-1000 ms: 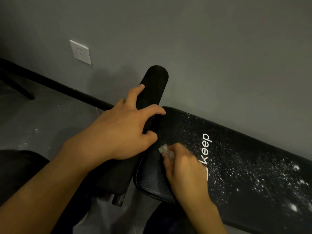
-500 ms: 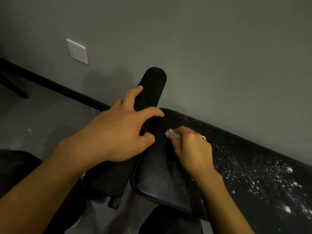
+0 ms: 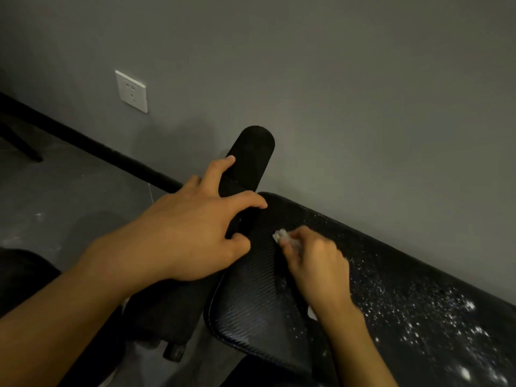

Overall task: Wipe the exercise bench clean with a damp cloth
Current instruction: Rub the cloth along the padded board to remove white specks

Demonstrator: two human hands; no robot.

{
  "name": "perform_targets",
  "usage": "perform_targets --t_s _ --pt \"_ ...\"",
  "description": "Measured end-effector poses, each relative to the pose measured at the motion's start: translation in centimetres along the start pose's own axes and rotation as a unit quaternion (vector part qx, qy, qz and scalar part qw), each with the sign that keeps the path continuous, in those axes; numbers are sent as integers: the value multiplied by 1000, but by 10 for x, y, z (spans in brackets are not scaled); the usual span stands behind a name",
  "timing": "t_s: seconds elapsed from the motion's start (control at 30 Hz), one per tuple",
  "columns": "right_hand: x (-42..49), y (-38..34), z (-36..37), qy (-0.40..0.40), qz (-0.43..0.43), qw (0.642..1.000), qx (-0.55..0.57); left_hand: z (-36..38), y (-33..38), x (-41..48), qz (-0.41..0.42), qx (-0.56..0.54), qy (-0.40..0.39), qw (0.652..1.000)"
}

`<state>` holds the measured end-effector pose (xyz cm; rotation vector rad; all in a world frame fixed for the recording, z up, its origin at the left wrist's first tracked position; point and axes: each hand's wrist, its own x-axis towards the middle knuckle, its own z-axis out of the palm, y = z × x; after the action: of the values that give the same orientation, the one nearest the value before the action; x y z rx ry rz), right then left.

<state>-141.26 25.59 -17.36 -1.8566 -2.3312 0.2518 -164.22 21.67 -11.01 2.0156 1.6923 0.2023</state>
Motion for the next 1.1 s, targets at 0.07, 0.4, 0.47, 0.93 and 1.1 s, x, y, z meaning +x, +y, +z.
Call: perform_targets --t_s 0.07,0.4,0.47,0.93,1.1 --pt "28 6 1 12 19 999 -41 -1 2 0 1 -2 0 1000" --pt "-6 22 -4 -45 45 996 62 2 1 -1 -2 -2 6 1000" --pt "-40 21 -3 -51 42 995 70 2 2 0 -1 1 8 1000" --pt "-85 4 -2 -80 55 993 60 2 4 1 -7 16 19 1000" --pt "-72 -6 -2 -26 63 997 38 4 7 6 -6 44 34 998"
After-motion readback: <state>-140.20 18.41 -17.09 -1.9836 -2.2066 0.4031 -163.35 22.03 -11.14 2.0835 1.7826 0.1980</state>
